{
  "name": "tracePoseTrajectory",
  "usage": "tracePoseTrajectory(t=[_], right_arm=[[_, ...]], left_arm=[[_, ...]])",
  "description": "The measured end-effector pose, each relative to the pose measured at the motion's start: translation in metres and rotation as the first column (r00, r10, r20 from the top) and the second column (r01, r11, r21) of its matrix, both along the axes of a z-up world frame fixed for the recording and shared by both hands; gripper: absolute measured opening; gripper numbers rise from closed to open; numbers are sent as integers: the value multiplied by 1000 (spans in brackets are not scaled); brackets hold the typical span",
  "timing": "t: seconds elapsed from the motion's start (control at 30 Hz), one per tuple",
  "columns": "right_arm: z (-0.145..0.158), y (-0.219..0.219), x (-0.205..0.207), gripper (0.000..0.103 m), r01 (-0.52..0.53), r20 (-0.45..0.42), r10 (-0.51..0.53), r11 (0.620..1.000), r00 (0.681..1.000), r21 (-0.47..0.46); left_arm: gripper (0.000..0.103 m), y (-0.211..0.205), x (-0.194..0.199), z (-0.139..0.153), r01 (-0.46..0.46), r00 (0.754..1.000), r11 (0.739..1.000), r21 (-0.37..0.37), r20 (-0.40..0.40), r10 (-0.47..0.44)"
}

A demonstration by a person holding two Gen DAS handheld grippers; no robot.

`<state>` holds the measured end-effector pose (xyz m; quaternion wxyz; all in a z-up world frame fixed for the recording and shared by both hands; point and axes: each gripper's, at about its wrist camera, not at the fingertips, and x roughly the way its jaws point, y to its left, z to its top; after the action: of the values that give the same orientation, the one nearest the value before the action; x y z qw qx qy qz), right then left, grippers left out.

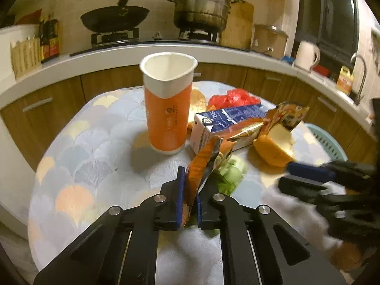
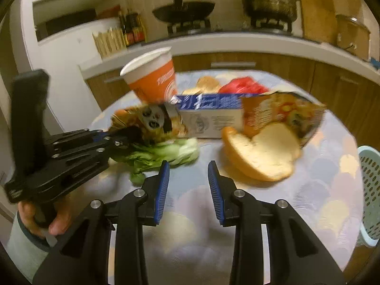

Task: Collect trash
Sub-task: 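Grasp the orange snack bag with the left gripper while the right gripper grasps the bok choy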

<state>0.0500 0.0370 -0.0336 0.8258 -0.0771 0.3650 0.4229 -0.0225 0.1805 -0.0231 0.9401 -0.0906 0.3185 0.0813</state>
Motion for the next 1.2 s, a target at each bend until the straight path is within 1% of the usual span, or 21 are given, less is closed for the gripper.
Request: tracePoseTrajectory(t=[0.13, 0.17, 0.23, 0.27, 0.3, 0.43, 0.6, 0.67, 0.77, 0.8, 0.83, 0.9, 0.93, 1.0, 1.03, 1.13, 1.17, 1.2], right_arm=[[-8, 15, 5, 31, -12, -90, 13, 1000, 996, 12], [-11, 19, 7, 32, -8, -109, 9, 1000, 994, 3], [-15, 25, 7, 42, -11, -146, 10, 1000, 989, -4], [-16, 26, 6, 51, -11, -161, 11, 1000, 987, -1], [-17, 28, 6, 57, -9, -178, 10, 1000, 984, 3], [-19, 38, 7, 57, -3, -240, 2, 1000, 971, -1], [-24, 51, 17, 57, 39, -357, -29, 999, 934, 22], [-26, 56, 19, 57, 62, -379, -48, 998, 924, 25], [-26, 64, 21, 60, 111, -391, -92, 994, 916, 26], [-26, 67, 23, 62, 127, -394, -108, 992, 913, 23], [-26, 71, 24, 64, 150, -406, -128, 988, 905, 22], [-25, 76, 27, 70, 198, -435, -168, 980, 885, 24], [-24, 79, 28, 71, 216, -443, -184, 976, 877, 23], [-23, 85, 30, 72, 255, -441, -224, 967, 869, 11], [-23, 92, 29, 72, 277, -418, -253, 961, 872, -5], [-21, 110, 18, 71, 294, -288, -303, 953, 908, -73], [-21, 118, 11, 65, 295, -228, -314, 949, 922, -113], [-21, 124, 4, 56, 299, -157, -322, 941, 933, -157]], left_arm=[[5, 5, -13, 0, 1, 1000, 999, -40, 25, 0], [5, 8, -16, 0, -2, 1000, 999, -52, 31, 3], [4, 14, -25, 2, -5, 999, 997, -83, 52, 9], [4, 16, -26, 2, -4, 999, 996, -94, 53, 9], [4, 20, -27, 2, -2, 999, 994, -109, 49, 7], [4, 30, -37, 1, -12, 998, 989, -150, 62, 22], [4, 41, -48, 5, -74, 993, 991, -112, 84, 84], [4, 48, -50, 5, -94, 991, 989, -115, 89, 104], [4, 59, -56, 4, -130, 983, 979, -157, 107, 148], [4, 61, -59, 4, -135, 982, 977, -165, 111, 155], [4, 64, -61, 5, -142, 980, 975, -171, 115, 162], [4, 67, -63, 5, -150, 978, 974, -171, 119, 171], [4, 67, -64, 5, -150, 978, 973, -174, 120, 173], [4, 68, -64, 5, -152, 977, 972, -176, 122, 175], [4, 69, -65, 6, -154, 976, 972, -177, 124, 177], [4, 69, -66, 7, -153, 976, 972, -177, 125, 176], [4, 68, -66, 7, -152, 977, 973, -174, 125, 175], [4, 67, -67, 7, -153, 977, 974, -169, 124, 175]])
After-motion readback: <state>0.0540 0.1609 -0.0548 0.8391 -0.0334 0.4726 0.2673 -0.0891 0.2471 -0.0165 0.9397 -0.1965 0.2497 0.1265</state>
